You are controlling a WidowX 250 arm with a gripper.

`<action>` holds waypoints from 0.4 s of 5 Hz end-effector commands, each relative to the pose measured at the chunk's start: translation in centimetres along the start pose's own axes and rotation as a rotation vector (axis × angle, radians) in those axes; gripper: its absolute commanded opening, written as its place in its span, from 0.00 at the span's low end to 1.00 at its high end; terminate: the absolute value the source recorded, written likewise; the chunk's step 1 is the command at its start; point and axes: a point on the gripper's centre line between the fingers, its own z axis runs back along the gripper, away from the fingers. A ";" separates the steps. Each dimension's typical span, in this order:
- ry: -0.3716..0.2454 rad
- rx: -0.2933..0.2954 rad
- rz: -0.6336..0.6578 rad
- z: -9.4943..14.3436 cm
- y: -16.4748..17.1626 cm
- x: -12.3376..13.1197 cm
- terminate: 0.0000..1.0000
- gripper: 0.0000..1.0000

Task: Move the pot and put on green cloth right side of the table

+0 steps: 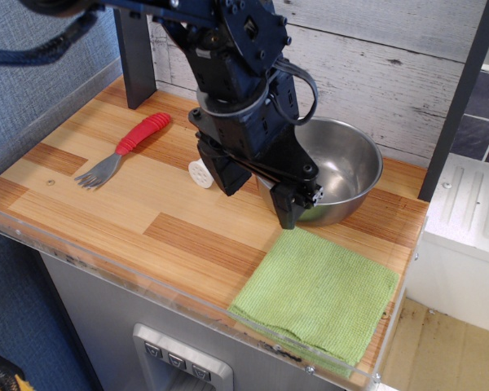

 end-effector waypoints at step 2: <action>-0.020 0.011 0.127 0.2 0.8 0.8 0.00 1.00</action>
